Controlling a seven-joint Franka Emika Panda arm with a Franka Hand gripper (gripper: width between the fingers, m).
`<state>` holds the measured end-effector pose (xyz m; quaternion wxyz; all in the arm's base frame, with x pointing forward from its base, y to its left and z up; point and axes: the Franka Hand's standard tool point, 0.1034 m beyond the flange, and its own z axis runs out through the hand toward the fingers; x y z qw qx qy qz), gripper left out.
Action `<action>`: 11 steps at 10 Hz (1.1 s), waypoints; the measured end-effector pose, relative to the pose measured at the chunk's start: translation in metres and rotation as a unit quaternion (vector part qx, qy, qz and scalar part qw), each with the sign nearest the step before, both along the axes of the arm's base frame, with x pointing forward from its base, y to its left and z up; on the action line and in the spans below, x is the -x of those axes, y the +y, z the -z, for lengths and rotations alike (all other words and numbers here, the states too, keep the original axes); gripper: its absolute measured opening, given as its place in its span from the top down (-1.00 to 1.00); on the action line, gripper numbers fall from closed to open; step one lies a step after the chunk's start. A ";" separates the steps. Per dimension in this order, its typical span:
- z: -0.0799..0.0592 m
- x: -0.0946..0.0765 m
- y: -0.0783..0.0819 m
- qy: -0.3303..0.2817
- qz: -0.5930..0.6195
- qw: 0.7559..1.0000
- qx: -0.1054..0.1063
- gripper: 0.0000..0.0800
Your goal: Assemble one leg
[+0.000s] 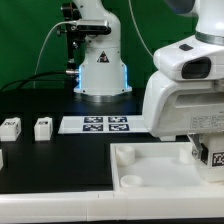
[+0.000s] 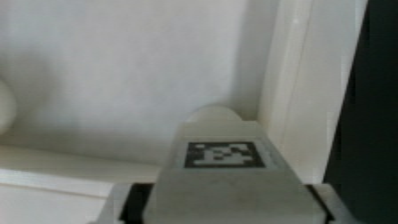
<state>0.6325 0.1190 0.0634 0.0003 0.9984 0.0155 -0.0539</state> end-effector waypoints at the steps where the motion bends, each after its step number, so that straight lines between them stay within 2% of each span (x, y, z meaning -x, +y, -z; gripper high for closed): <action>1: 0.000 0.000 0.000 0.000 0.065 0.998 0.007 0.27; 3: 0.000 0.000 0.002 -0.002 0.201 0.979 0.023 0.27; 6: -0.001 0.000 0.003 -0.002 0.358 0.933 0.039 0.27; 9: -0.001 0.000 0.005 -0.002 0.542 0.838 0.060 0.27; 11: -0.001 0.000 0.005 -0.003 0.546 0.836 0.060 0.27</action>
Offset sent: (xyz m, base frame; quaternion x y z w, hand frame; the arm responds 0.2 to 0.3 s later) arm -0.0027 0.0027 0.0024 -0.0189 0.0093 0.2539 0.9670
